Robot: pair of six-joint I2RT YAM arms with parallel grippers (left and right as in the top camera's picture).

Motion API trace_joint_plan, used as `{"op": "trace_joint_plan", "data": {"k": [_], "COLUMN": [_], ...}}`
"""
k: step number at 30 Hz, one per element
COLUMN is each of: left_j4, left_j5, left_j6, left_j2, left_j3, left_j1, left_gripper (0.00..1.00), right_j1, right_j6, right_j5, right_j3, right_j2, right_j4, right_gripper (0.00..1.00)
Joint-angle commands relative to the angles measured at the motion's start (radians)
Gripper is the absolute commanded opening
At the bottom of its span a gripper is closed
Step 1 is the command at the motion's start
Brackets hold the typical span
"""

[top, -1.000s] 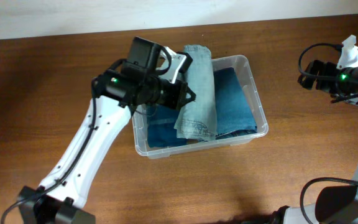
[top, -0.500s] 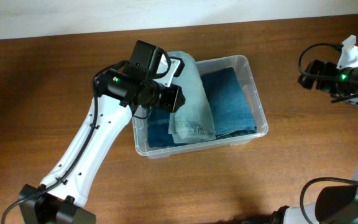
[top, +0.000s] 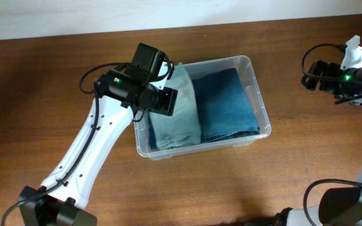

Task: Pack container
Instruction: 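Lower the light-blue jeans into the bin's left half and release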

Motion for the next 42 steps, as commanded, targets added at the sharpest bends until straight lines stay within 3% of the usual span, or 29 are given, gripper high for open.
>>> {"op": "trace_joint_plan", "data": {"k": [1, 5, 7, 11, 16, 28, 34, 42], "left_j4": [0.016, 0.083, 0.114, 0.198, 0.253, 0.247, 0.225, 0.120], "left_j5": [-0.119, -0.110, -0.109, -0.062, 0.078, 0.517, 0.502, 0.285], "left_j6": [0.009, 0.009, 0.008, 0.008, 0.007, -0.017, -0.014, 0.028], "left_j2": [-0.007, -0.007, -0.007, -0.002, 0.053, 0.415, 0.493, 0.346], "left_j3": [0.009, 0.010, 0.010, 0.009, 0.009, 0.009, 0.010, 0.079], "left_j1": [-0.006, -0.006, -0.006, -0.006, -0.007, -0.118, -0.140, -0.040], "left_gripper": [0.66, 0.66, 0.61, 0.27, 0.15, 0.11, 0.09, 0.10], "right_j1": [0.004, 0.004, 0.004, 0.004, 0.004, 0.004, 0.004, 0.010], "right_j6": [-0.010, -0.010, -0.010, -0.010, -0.010, -0.010, -0.010, -0.010], "right_j5": [-0.009, -0.009, -0.009, -0.009, -0.009, -0.009, -0.010, -0.010], "right_j3": [-0.009, -0.009, -0.009, -0.009, -0.009, -0.009, -0.009, -0.009], "right_j2": [0.005, 0.005, 0.005, 0.005, 0.005, 0.005, 0.005, 0.005], "right_j4": [0.000, 0.000, 0.000, 0.000, 0.000, 0.000, 0.000, 0.001], "right_gripper": [0.98, 0.98, 0.98, 0.98, 0.98, 0.98, 0.98, 0.99]}}
